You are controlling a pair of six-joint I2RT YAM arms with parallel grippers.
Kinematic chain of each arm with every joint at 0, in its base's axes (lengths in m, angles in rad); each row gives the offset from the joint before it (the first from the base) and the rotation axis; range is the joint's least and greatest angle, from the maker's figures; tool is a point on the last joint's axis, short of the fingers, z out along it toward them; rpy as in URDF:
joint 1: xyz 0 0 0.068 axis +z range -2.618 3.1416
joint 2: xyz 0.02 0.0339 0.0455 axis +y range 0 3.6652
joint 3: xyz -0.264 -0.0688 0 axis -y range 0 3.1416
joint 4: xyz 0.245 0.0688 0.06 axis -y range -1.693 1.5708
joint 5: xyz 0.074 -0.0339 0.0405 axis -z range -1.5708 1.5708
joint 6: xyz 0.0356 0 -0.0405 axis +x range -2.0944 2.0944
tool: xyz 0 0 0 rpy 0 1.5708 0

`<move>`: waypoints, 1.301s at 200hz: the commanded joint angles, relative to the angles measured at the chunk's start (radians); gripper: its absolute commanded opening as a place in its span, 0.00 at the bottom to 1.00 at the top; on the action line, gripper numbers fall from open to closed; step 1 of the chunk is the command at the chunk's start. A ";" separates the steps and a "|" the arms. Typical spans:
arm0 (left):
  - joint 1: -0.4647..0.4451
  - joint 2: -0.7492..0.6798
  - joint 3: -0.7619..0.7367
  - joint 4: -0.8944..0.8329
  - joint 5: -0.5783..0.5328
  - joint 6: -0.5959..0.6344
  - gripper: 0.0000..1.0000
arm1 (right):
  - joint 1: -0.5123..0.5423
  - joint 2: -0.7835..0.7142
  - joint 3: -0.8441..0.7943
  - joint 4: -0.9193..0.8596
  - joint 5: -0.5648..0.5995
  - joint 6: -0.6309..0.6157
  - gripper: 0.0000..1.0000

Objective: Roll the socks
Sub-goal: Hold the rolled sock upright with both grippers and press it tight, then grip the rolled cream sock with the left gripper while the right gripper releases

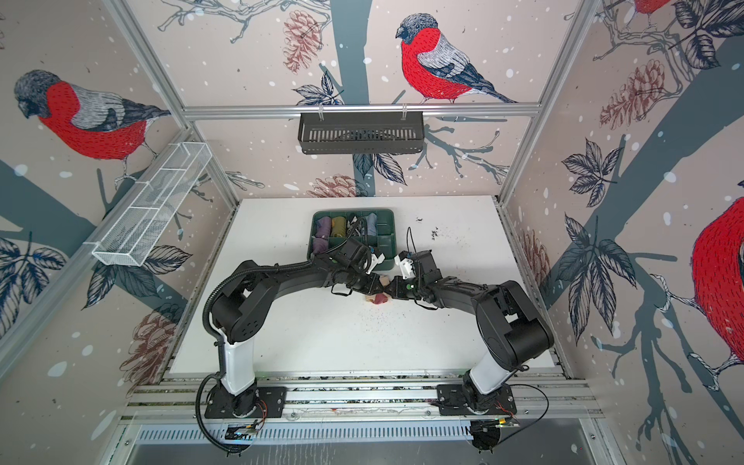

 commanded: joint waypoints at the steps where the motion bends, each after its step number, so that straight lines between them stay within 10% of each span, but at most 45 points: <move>1: 0.005 -0.016 -0.021 0.048 0.043 -0.018 0.20 | 0.002 0.024 0.011 -0.015 0.014 -0.027 0.11; 150: 0.126 -0.258 -0.289 0.159 0.074 -0.076 0.42 | 0.003 0.078 0.054 -0.067 0.060 -0.062 0.09; 260: 0.166 -0.172 -0.322 0.330 0.148 -0.135 0.50 | 0.023 0.088 0.085 -0.089 0.073 -0.067 0.08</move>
